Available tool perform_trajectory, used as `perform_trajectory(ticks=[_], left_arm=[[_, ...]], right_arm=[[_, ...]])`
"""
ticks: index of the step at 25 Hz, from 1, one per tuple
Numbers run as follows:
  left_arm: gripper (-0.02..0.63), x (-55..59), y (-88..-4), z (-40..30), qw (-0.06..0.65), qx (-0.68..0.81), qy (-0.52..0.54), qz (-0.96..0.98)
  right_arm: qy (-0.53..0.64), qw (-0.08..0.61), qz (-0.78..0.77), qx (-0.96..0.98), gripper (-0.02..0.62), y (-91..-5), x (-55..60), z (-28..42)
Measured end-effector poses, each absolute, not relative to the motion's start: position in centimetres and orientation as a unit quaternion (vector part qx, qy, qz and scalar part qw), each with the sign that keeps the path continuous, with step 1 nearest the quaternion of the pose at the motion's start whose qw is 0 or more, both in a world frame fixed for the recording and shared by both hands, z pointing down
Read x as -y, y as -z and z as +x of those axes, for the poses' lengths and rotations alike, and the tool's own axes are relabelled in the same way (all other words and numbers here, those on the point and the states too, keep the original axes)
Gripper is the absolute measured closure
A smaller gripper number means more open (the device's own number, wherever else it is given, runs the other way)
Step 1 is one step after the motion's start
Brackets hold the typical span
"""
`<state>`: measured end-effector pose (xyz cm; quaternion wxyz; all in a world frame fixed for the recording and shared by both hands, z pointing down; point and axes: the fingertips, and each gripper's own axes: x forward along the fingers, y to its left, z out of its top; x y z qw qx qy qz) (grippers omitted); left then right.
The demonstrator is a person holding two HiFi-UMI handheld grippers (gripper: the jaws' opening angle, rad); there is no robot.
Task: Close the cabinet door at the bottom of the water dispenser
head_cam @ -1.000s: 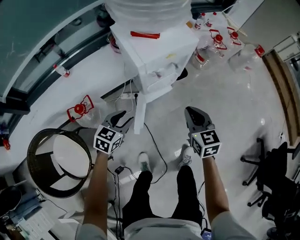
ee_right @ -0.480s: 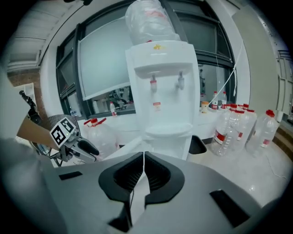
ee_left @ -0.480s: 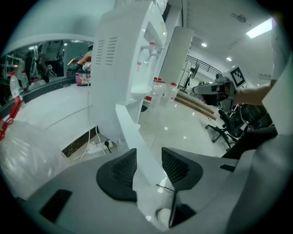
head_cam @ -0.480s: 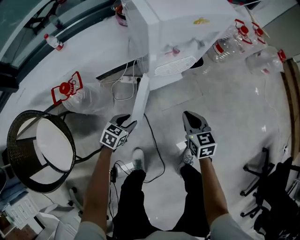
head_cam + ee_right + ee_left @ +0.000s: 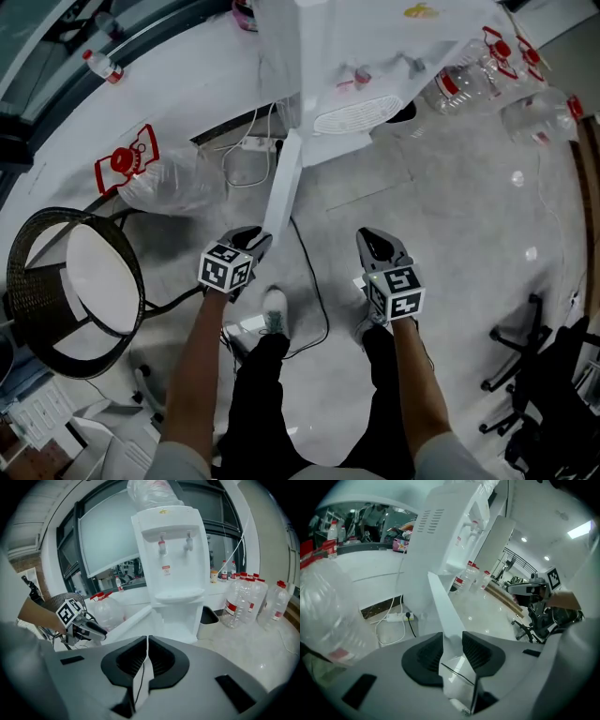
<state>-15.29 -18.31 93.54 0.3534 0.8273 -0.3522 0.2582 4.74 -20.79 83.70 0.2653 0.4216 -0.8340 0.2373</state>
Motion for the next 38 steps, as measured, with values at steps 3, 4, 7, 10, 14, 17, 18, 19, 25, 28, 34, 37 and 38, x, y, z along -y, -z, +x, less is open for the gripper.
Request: perform_trajectory(ticks=[3,4,7,10,14,17,18,19,25,28,34,37,38], left_arm=[[0.471,17.9,-93.5,-14.2,0.362,0.346,-0.263,0.825],[0.471,17.8,-93.5,-13.7,0.368,0.344,-0.262,0.823],[0.465,17.7,-93.5,-11.5,0.387,0.341,-0.252,0.819],[0.436,17.9,-93.6,-8.3,0.405,0.331,-0.243,0.817],[0.422,19.0,-93.5,-2.6,0.419,0.317,-0.232,0.819],[0.414,20.5,-93.5,1.5,0.437,0.318,-0.206,0.816],[0.413,21.2,-93.5,2.8,0.440,0.319,-0.196,0.816],[0.413,22.1,-93.4,4.1,0.442,0.322,-0.188,0.816],[0.420,28.0,-93.4,10.8,0.427,0.355,-0.154,0.817],[0.434,31.5,-93.7,13.1,0.407,0.383,-0.152,0.815],[0.471,38.7,-95.8,14.8,0.368,0.449,-0.175,0.795],[0.469,42.3,-96.5,14.9,0.340,0.480,-0.174,0.790],[0.469,43.5,-96.6,14.9,0.334,0.490,-0.167,0.787]], right_arm=[[-0.238,0.261,0.422,0.835,0.568,-83.2,20.6,5.3],[-0.237,0.258,0.425,0.835,0.568,-83.0,20.7,5.7],[-0.235,0.254,0.434,0.832,0.568,-82.6,21.2,7.5],[-0.235,0.251,0.446,0.827,0.568,-82.0,21.7,9.7],[-0.237,0.250,0.457,0.820,0.568,-81.2,22.3,12.9],[-0.236,0.247,0.469,0.814,0.568,-80.9,23.1,15.9],[-0.236,0.245,0.474,0.812,0.568,-80.9,23.5,16.9],[-0.236,0.242,0.478,0.811,0.568,-80.8,24.1,18.0],[-0.239,0.227,0.493,0.805,0.568,-81.5,27.1,23.6],[-0.240,0.223,0.494,0.805,0.568,-82.0,28.8,26.0],[-0.230,0.218,0.491,0.812,0.568,-82.3,32.0,30.0],[-0.219,0.212,0.492,0.815,0.568,-82.6,33.7,31.6],[-0.215,0.210,0.493,0.816,0.568,-82.7,34.2,32.1]])
